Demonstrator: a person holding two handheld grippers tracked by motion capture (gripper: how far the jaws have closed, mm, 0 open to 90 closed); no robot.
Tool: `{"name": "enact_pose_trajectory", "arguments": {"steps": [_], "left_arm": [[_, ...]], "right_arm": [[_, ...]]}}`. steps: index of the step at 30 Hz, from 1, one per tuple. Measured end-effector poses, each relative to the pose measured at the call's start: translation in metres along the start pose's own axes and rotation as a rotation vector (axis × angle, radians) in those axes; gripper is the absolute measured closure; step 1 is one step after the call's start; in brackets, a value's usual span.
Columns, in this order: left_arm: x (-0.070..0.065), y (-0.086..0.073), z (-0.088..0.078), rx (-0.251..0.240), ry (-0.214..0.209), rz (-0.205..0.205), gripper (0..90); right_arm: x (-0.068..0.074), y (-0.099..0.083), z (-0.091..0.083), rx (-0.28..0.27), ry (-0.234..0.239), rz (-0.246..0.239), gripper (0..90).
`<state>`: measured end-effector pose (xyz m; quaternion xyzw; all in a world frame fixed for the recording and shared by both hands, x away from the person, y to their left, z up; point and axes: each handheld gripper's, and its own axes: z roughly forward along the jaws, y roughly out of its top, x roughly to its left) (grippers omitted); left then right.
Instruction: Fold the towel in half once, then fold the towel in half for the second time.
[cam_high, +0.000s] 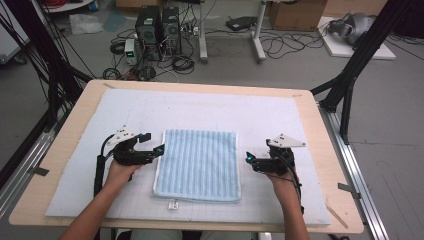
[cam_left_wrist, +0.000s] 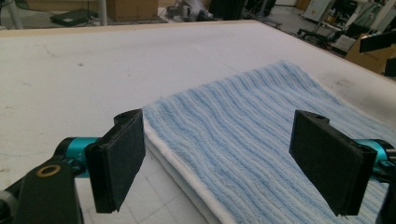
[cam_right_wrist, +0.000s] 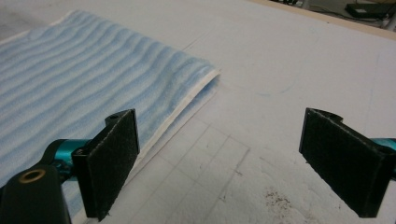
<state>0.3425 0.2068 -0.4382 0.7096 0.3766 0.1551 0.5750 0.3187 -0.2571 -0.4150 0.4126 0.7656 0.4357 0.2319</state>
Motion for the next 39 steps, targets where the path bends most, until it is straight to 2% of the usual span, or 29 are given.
{"name": "enact_pose_trajectory", "arguments": {"steps": [5, 10, 12, 13, 16, 19, 22, 25, 30, 35, 38, 39], "left_arm": [[0.001, 0.000, -0.003, -0.001, 0.016, -0.003, 18.9], [0.005, -0.001, 0.002, 0.007, 0.025, -0.017, 18.9], [0.005, -0.001, 0.003, 0.020, 0.028, -0.010, 18.9], [0.005, -0.001, 0.004, 0.038, 0.043, -0.012, 19.0], [0.008, -0.003, 0.005, 0.060, 0.049, -0.038, 18.9], [0.010, -0.001, 0.005, 0.051, 0.057, -0.040, 19.0], [0.013, 0.004, 0.007, 0.036, 0.059, -0.045, 19.0], [0.016, 0.012, 0.012, 0.033, 0.066, -0.033, 19.3], [0.024, 0.024, 0.026, 0.059, 0.099, -0.020, 20.3], [0.033, 0.032, 0.045, 0.126, 0.126, -0.007, 22.4], [0.036, 0.034, 0.054, 0.147, 0.141, 0.011, 25.8], [0.036, 0.033, 0.056, 0.141, 0.146, 0.013, 26.9]], "right_arm": [[-0.001, -0.001, -0.001, -0.001, 0.001, -0.001, 11.2], [-0.002, -0.003, -0.005, -0.003, -0.002, 0.011, 11.2], [-0.003, -0.003, -0.007, -0.005, -0.003, 0.021, 11.2], [-0.003, -0.003, -0.008, -0.006, -0.004, 0.023, 11.2], [-0.002, -0.003, -0.007, -0.003, -0.002, 0.019, 11.2], [-0.001, -0.003, -0.005, 0.004, 0.007, 0.005, 11.2], [0.000, -0.003, -0.004, 0.010, 0.017, 0.013, 11.2], [-0.001, -0.003, -0.004, 0.001, 0.023, 0.009, 11.2], [-0.001, -0.003, -0.004, 0.000, 0.030, 0.013, 11.2], [-0.001, -0.003, -0.003, 0.008, 0.034, 0.014, 11.2], [-0.001, -0.003, -0.003, 0.009, 0.037, 0.014, 11.2], [-0.001, -0.003, -0.003, 0.010, 0.037, 0.016, 11.2]]}}
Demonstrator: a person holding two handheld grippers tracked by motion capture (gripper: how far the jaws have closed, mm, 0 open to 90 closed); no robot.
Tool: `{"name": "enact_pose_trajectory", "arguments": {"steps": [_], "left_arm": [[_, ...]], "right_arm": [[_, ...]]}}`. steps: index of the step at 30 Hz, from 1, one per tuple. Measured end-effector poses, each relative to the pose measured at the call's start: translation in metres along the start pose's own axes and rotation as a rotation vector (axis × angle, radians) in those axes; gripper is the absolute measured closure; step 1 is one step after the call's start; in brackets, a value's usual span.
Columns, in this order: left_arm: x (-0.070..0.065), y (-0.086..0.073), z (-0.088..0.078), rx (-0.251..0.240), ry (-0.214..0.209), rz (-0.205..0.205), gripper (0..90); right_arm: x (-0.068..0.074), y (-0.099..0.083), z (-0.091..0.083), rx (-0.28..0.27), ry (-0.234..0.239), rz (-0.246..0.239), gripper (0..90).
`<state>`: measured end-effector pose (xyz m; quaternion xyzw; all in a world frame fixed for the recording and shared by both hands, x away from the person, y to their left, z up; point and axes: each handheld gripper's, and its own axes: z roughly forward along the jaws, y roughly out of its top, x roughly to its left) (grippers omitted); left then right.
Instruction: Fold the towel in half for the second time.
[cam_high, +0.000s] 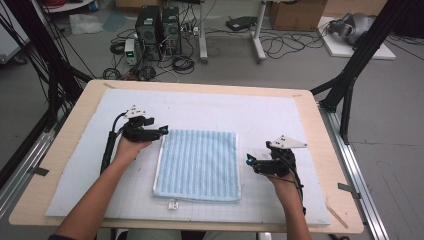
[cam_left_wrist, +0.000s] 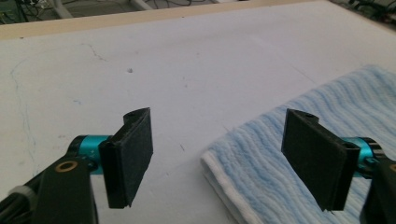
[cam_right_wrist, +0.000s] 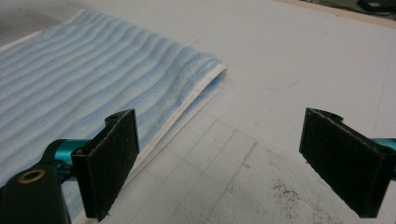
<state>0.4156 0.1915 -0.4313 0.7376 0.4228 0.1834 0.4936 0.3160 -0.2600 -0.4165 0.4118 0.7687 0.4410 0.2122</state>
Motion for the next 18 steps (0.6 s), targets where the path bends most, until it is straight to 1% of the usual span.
{"name": "enact_pose_trajectory", "arguments": {"steps": [3, 6, 8, 9, 10, 12, 15, 16, 18], "left_arm": [[0.002, -0.004, 0.006, 0.022, 0.018, -0.013, 27.9], [0.004, -0.008, 0.010, 0.045, 0.025, -0.012, 29.4], [0.004, -0.009, 0.012, 0.048, 0.023, -0.006, 32.2], [0.004, -0.009, 0.013, 0.057, 0.022, -0.001, 33.6], [0.004, -0.010, 0.015, 0.065, 0.018, 0.006, 34.3], [0.003, -0.011, 0.017, 0.088, 0.024, 0.019, 36.6], [-0.001, -0.009, 0.022, 0.115, 0.017, 0.050, 40.0], [-0.003, -0.009, 0.024, 0.133, 0.018, 0.068, 41.6], [-0.006, -0.009, 0.026, 0.161, 0.015, 0.104, 48.1]], "right_arm": [[0.000, 0.000, 0.000, 0.002, -0.002, 0.004, 11.2], [0.000, 0.000, 0.000, 0.004, 0.003, 0.004, 11.2], [0.000, -0.001, 0.001, 0.008, 0.004, 0.003, 11.2], [0.000, -0.001, 0.001, 0.011, 0.006, 0.004, 11.2], [0.000, -0.001, 0.002, 0.011, 0.008, 0.005, 11.2], [0.001, -0.001, 0.002, 0.015, 0.009, 0.007, 11.2], [0.001, -0.001, 0.003, 0.017, 0.009, 0.008, 11.2], [0.001, -0.001, 0.003, 0.021, 0.010, 0.009, 11.2], [0.001, -0.002, 0.003, 0.022, 0.011, 0.009, 11.2]]}}
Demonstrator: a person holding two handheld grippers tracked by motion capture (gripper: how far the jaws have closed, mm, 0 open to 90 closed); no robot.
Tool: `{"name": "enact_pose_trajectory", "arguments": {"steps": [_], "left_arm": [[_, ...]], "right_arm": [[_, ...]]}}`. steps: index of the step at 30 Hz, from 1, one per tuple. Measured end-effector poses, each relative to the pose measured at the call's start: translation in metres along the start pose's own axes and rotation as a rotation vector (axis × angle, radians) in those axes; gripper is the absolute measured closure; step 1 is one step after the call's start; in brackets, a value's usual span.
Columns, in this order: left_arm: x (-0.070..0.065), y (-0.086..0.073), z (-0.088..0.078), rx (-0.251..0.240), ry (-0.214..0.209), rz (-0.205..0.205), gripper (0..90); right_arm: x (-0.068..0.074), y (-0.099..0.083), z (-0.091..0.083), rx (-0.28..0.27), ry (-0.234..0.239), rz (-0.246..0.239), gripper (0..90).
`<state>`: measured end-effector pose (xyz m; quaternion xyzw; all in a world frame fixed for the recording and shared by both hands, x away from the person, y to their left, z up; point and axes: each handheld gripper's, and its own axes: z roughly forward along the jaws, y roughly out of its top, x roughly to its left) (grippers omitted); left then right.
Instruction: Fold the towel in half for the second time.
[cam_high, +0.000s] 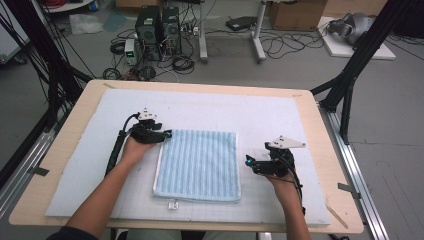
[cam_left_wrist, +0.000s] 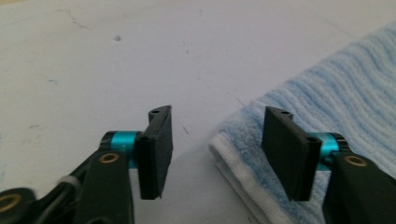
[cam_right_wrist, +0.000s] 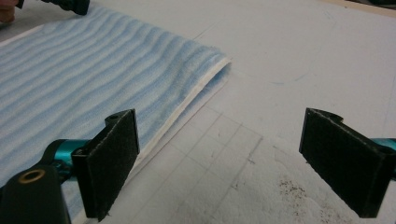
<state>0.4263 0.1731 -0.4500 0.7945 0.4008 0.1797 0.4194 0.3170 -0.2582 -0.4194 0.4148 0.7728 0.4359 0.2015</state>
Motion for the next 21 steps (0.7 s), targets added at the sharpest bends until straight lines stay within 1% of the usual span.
{"name": "enact_pose_trajectory", "arguments": {"steps": [2, 4, 6, 7, 10, 11, 14, 17, 21], "left_arm": [[-0.002, 0.001, 0.001, 0.016, -0.007, 0.027, 55.7], [-0.003, 0.001, 0.002, 0.016, -0.022, 0.045, 63.7], [-0.005, 0.000, 0.001, 0.017, -0.045, 0.074, 75.8], [-0.007, 0.001, 0.002, 0.018, -0.042, 0.089, 81.8], [-0.006, 0.000, 0.001, 0.018, -0.044, 0.083, 85.0], [-0.006, 0.000, 0.001, 0.011, -0.046, 0.068, 85.4], [-0.004, 0.000, 0.001, 0.013, -0.052, 0.051, 85.8], [-0.004, 0.000, 0.001, 0.012, -0.056, 0.041, 85.8], [-0.003, 0.000, 0.001, 0.007, -0.065, 0.024, 85.7]], "right_arm": [[0.000, 0.000, 0.000, 0.002, 0.000, 0.002, 11.2], [-0.001, -0.001, 0.001, 0.004, 0.001, 0.000, 11.2], [0.000, -0.001, 0.002, 0.009, 0.002, 0.000, 11.2], [0.000, -0.001, 0.003, 0.011, 0.002, 0.000, 11.2], [0.001, 0.000, 0.006, 0.013, 0.008, 0.000, 11.2], [0.001, 0.000, 0.007, 0.017, 0.008, 0.003, 11.2], [0.002, 0.003, 0.012, 0.013, 0.015, 0.000, 11.2], [0.002, 0.008, 0.020, 0.038, 0.025, 0.003, 11.2], [-0.004, 0.015, 0.040, 0.080, 0.032, 0.015, 11.2]]}}
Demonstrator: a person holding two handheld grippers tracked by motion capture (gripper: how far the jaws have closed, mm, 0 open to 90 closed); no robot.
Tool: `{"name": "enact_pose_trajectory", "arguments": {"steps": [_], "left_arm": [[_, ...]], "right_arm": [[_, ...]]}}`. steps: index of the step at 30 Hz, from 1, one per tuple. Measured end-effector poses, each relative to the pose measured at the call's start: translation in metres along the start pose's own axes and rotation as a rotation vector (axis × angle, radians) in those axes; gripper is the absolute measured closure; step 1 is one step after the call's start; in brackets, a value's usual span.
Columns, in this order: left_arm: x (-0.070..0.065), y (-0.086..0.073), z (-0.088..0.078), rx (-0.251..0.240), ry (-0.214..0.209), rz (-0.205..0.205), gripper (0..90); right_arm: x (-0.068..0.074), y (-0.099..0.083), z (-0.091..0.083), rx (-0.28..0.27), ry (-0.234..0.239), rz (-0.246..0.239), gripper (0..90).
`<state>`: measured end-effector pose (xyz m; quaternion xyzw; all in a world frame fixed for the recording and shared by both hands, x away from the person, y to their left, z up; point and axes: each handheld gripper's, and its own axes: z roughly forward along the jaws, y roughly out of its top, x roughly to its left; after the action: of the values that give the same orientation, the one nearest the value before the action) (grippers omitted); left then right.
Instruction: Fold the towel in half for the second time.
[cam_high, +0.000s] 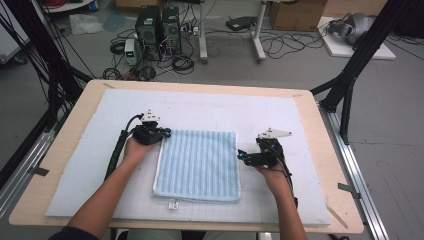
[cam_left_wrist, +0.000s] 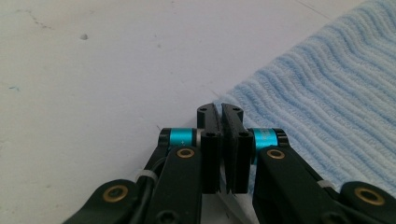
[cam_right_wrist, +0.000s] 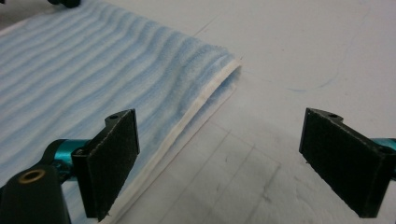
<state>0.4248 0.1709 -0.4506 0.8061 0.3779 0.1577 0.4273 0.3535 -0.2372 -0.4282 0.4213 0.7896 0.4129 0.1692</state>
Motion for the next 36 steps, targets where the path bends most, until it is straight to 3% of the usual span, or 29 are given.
{"name": "enact_pose_trajectory", "arguments": {"steps": [5, 12, 19, 25, 30, 33, 36], "left_arm": [[0.003, -0.001, -0.001, -0.008, -0.014, -0.021, 85.8], [0.003, -0.001, -0.001, -0.007, -0.015, -0.025, 85.7], [0.003, -0.001, -0.001, -0.005, -0.021, -0.026, 85.5], [0.003, -0.001, -0.001, -0.005, -0.022, -0.028, 85.5], [0.003, -0.001, -0.001, -0.007, -0.025, -0.028, 85.8], [0.006, -0.001, -0.002, -0.024, -0.021, -0.059, 86.1], [0.010, 0.001, -0.007, -0.096, -0.021, -0.063, 86.1]], "right_arm": [[-0.005, 0.013, 0.025, 0.017, 0.024, 0.015, 13.1], [-0.009, 0.035, 0.049, 0.057, 0.049, 0.002, 30.4], [-0.010, 0.036, 0.067, 0.098, 0.038, -0.009, 43.2], [-0.008, 0.035, 0.071, 0.123, 0.047, -0.033, 57.7], [-0.004, 0.037, 0.071, 0.131, 0.077, -0.083, 80.7], [-0.002, 0.039, 0.071, 0.125, 0.049, -0.107, 82.4], [-0.004, 0.043, 0.069, 0.066, 0.032, -0.115, 82.4]]}}
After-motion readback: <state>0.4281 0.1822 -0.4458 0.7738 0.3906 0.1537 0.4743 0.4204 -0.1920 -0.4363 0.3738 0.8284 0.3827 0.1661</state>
